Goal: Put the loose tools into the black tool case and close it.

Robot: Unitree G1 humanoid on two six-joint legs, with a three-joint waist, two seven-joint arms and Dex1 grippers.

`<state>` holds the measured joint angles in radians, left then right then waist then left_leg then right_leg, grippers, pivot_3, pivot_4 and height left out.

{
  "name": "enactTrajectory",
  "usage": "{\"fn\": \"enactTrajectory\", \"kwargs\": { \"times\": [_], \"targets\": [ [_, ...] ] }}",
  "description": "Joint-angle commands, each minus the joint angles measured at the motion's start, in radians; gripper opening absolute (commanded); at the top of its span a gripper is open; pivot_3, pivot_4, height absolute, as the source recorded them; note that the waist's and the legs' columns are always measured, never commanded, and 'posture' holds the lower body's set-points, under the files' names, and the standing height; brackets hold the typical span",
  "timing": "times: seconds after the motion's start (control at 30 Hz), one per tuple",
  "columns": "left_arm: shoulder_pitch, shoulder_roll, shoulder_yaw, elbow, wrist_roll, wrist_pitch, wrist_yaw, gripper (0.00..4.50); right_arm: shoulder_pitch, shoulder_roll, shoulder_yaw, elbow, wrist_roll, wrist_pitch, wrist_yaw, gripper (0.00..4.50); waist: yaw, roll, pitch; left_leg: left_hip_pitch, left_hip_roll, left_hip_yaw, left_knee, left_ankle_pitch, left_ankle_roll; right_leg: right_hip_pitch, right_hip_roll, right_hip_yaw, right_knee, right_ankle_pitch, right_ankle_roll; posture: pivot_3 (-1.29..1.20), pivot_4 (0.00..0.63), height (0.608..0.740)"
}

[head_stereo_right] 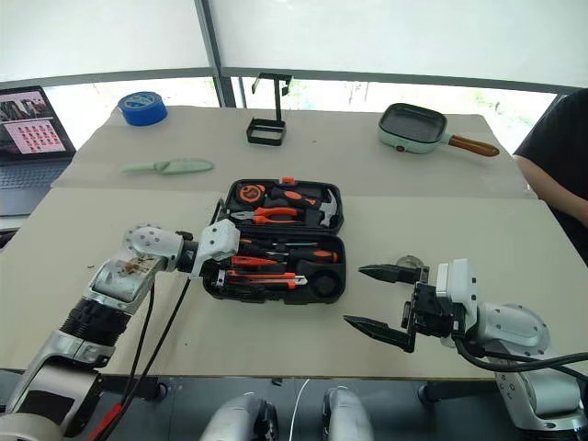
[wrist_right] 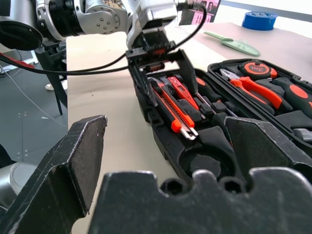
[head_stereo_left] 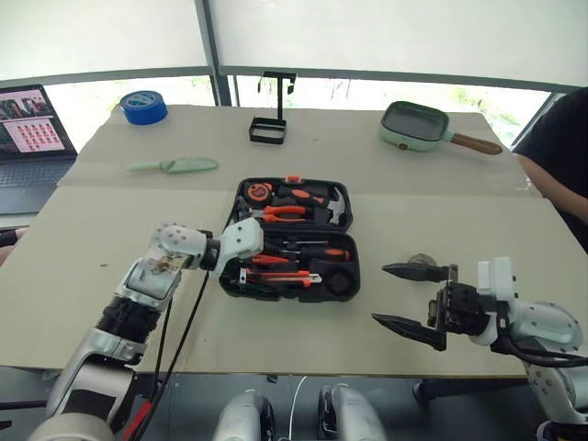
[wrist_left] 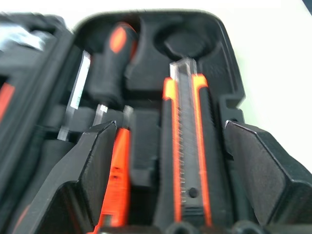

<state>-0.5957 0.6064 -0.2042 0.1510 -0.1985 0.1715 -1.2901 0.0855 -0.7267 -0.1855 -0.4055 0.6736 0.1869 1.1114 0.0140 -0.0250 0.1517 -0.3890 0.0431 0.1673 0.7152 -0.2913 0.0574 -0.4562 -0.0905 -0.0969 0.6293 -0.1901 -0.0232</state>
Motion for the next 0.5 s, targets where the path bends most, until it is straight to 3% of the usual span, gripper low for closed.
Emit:
{"fn": "enactTrajectory", "kwargs": {
  "times": [0.03,0.13,0.37,0.5],
  "targets": [
    [0.029,0.003,0.064,-0.043,-0.069,-0.012,-0.005,3.62,0.005,-0.008,-0.030,-0.040,0.020,0.007,0.001,4.50,0.000,0.000,0.000,0.000,0.000,0.000,0.000,0.000,0.000,0.000,0.000,0.000,0.000,0.000,0.000,0.00,0.150,0.740],
    [0.040,0.003,0.078,-0.062,-0.102,-0.005,-0.021,2.81,0.003,-0.009,-0.027,-0.038,0.020,0.008,0.000,4.50,-0.001,0.000,0.000,0.000,0.000,0.000,0.000,0.000,0.000,0.000,0.000,0.000,0.000,0.000,0.000,0.00,0.150,0.740],
    [0.050,-0.006,-0.022,-0.056,0.002,-0.014,0.015,0.19,-0.015,-0.013,-0.018,-0.028,0.014,0.010,0.007,4.50,0.001,0.000,0.000,0.000,-0.001,0.000,0.000,0.000,0.000,0.000,0.000,-0.001,0.000,0.000,0.001,0.00,0.150,0.740],
    [0.069,-0.001,-0.070,-0.052,0.046,-0.029,0.009,0.07,-0.012,-0.010,-0.017,-0.032,0.011,0.011,0.002,4.50,0.000,0.000,0.000,0.000,-0.001,0.000,0.000,0.000,0.000,0.000,0.001,-0.001,0.000,0.000,0.001,0.00,0.150,0.740]
  ]
}}
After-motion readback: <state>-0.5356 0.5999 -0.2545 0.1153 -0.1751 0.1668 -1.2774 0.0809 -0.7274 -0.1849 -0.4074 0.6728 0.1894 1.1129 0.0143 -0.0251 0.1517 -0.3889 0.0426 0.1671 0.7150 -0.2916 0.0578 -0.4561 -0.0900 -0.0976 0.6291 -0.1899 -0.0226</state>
